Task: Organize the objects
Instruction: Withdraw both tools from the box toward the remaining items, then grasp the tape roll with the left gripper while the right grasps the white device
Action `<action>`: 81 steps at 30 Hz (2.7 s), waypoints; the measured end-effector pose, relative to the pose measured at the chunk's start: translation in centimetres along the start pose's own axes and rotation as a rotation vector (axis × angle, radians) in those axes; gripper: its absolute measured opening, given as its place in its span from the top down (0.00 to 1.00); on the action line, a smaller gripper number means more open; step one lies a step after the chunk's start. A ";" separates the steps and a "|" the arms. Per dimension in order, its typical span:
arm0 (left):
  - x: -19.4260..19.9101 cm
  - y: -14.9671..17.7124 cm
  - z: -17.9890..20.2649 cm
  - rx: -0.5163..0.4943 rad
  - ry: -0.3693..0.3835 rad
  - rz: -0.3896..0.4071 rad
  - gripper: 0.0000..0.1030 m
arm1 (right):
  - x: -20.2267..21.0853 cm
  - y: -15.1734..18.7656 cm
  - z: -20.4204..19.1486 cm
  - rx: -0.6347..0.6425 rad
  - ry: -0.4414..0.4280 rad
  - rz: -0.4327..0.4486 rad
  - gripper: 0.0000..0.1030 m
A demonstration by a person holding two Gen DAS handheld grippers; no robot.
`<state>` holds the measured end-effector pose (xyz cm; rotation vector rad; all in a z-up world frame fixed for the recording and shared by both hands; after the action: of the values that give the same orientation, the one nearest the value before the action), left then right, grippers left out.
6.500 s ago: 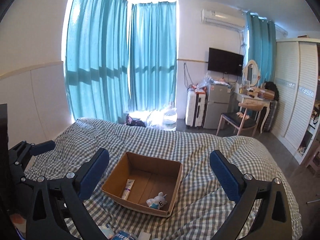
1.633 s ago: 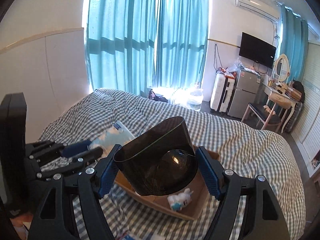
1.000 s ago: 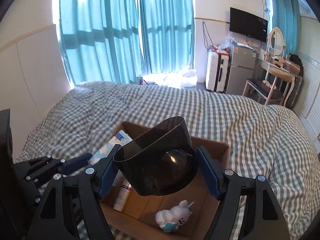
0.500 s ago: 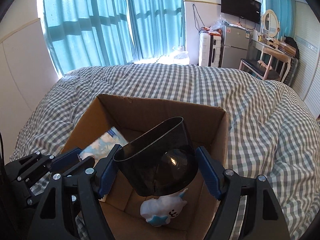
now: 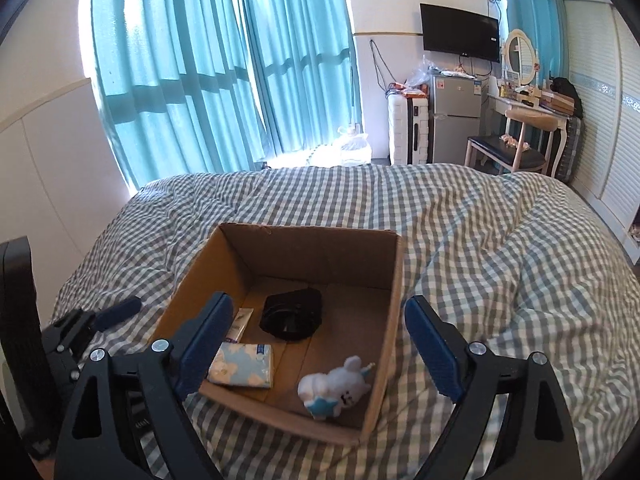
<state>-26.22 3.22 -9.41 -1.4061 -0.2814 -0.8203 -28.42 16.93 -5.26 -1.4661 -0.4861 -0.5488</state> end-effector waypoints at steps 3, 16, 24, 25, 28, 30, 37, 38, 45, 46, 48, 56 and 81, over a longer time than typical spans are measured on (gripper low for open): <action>2.3 -0.4 0.5 -0.002 -0.025 0.016 0.10 | 2.7 0.4 0.3 0.027 0.012 0.018 0.14; 8.9 2.2 0.7 0.061 -0.107 -0.016 0.07 | 10.9 4.0 0.8 0.148 0.024 0.009 0.14; 7.3 8.1 1.5 0.053 -0.115 -0.125 0.07 | 8.9 10.6 1.5 0.142 -0.009 -0.078 0.14; 7.0 9.0 1.7 0.053 -0.109 -0.142 0.07 | 8.5 11.5 1.5 0.140 -0.008 -0.092 0.14; 5.9 11.8 2.6 0.053 -0.056 -0.206 0.07 | 7.4 13.6 1.8 0.141 0.001 -0.122 0.14; 5.4 13.4 3.4 0.032 -0.029 -0.241 0.07 | 6.7 14.6 1.9 0.145 0.008 -0.136 0.14; 4.9 17.7 6.0 -0.095 0.059 -0.315 0.07 | 5.0 16.3 3.2 0.095 -0.017 -0.194 0.14; 4.6 18.0 6.1 -0.091 0.074 -0.330 0.07 | 4.9 16.3 3.3 0.093 -0.018 -0.196 0.14; 2.2 19.3 6.4 -0.059 0.131 -0.388 0.07 | 4.8 16.4 2.8 0.121 0.001 -0.201 0.14; 2.1 19.6 6.4 -0.063 0.133 -0.387 0.07 | 4.8 16.3 2.7 0.122 0.001 -0.202 0.14; 1.7 20.0 6.5 -0.073 0.128 -0.401 0.07 | 4.8 16.4 2.7 0.122 0.005 -0.202 0.14; 3.5 19.1 6.6 -0.069 0.165 -0.402 0.20 | 4.9 16.3 2.7 0.124 0.014 -0.198 0.14; 7.2 15.5 -1.5 0.056 0.062 -0.230 0.19 | 2.5 21.9 -5.2 0.376 0.012 -0.379 0.35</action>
<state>-11.48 -1.41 -16.87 -1.3085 -0.4204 -1.0352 -13.10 12.14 -21.18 -1.0141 -0.8196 -0.7197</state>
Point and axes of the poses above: each gripper's, at about its wrist camera, not at the fingertips, and x roughly against the way its jaws point, z to its right, y to its underside, the point moved 5 cm from there along -x, roughly the way its jaws point, and after that the axes turned 15 degrees about y, right-handed, at the moved point
